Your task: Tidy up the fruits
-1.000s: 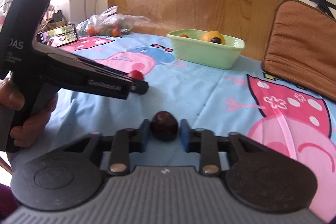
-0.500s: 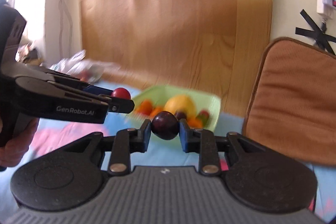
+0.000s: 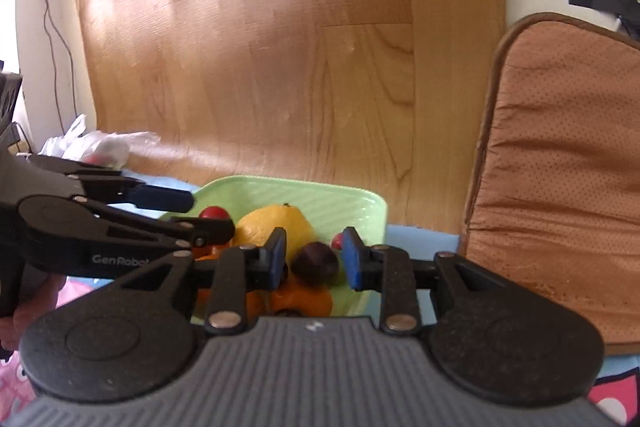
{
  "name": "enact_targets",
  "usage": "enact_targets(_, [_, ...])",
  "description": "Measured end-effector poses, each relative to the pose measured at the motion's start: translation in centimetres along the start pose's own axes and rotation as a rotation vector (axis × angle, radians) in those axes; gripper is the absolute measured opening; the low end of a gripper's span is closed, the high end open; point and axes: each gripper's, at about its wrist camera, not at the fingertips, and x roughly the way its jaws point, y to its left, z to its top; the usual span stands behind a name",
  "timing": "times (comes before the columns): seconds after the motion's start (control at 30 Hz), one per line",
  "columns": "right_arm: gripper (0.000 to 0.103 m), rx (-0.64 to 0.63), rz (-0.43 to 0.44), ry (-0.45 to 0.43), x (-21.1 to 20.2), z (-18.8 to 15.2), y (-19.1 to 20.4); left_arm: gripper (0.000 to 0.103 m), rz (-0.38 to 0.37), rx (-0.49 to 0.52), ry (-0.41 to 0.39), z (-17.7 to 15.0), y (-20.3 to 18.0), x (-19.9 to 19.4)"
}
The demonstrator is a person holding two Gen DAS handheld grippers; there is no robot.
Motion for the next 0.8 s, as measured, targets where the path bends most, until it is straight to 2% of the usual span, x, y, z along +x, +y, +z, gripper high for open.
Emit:
enact_targets(0.1, [0.033, 0.004, 0.009, -0.018, -1.8, -0.3, 0.8, 0.059, 0.04, 0.007, -0.005, -0.3, -0.6, -1.8])
enact_targets(0.27, [0.036, 0.054, 0.034, -0.052, -5.2, -1.6, 1.8, 0.085, 0.088, -0.014, -0.033, -1.7, -1.8, -6.6])
enact_targets(0.3, [0.048, 0.071, 0.04, -0.063, -6.4, -2.2, 2.0, 0.086, 0.094, -0.017, -0.045, -2.2, -2.1, -7.6])
enact_targets(0.33, [0.055, 0.087, 0.044, -0.073, -7.4, -2.8, 2.2, 0.088, 0.102, -0.02, -0.055, -2.6, -2.5, -8.6])
enact_targets(0.43, [0.057, 0.144, 0.049, -0.073, -10.1, -4.7, 2.6, 0.096, 0.121, -0.031, -0.069, -4.0, -3.5, -11.0])
enact_targets(0.53, [0.067, 0.224, 0.046, -0.062, -12.5, -6.5, 3.1, 0.103, 0.145, -0.026, -0.09, -5.4, -4.6, -13.1])
enact_targets(0.57, [0.068, 0.243, 0.039, -0.058, -13.0, -6.9, 3.2, 0.103, 0.154, -0.025, -0.095, -5.7, -4.9, -13.6])
enact_targets(0.7, [0.084, 0.344, 0.031, -0.043, -15.3, -8.5, 3.2, 0.103, 0.166, -0.059, -0.068, -7.5, -5.4, -15.6])
enact_targets(0.8, [0.088, 0.414, 0.033, -0.021, -16.0, -9.5, 3.2, 0.103, 0.187, -0.084, -0.052, -8.9, -5.6, -16.5])
